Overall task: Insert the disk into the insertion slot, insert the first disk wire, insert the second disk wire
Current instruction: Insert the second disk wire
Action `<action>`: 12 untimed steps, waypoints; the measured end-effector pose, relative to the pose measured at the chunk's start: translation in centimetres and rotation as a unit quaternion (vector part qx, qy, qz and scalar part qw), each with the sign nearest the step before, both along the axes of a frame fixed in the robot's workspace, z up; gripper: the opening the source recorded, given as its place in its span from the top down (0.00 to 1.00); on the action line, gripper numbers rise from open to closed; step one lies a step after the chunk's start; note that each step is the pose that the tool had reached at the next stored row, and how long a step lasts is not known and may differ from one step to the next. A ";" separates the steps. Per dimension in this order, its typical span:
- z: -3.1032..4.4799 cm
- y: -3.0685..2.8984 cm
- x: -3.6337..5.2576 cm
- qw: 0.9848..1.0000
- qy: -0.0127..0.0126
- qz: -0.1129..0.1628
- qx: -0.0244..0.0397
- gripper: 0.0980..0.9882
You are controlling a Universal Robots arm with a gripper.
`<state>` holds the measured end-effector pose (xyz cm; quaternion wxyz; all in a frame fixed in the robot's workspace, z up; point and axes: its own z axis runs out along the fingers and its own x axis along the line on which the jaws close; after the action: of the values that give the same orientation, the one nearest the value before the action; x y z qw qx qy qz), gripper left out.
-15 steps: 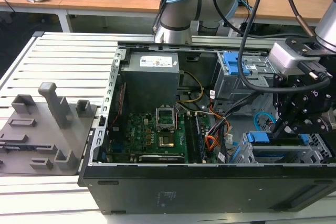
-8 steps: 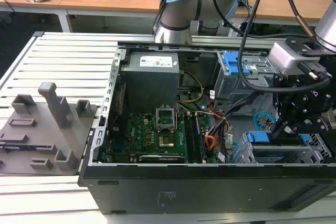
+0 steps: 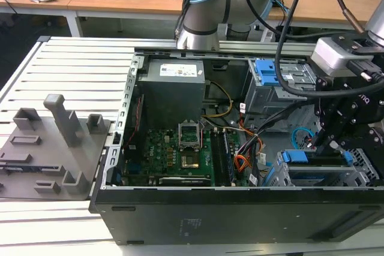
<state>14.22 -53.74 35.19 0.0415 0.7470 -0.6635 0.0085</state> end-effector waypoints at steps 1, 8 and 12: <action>0.02 0.03 0.00 1.000 0.000 0.000 0.000 0.85; 1.53 0.06 -0.11 1.000 -0.002 0.000 -0.001 0.99; 1.80 0.06 -1.34 1.000 -0.005 -0.001 0.000 0.99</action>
<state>12.88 -53.67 36.99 0.0376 0.7465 -0.6642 0.0121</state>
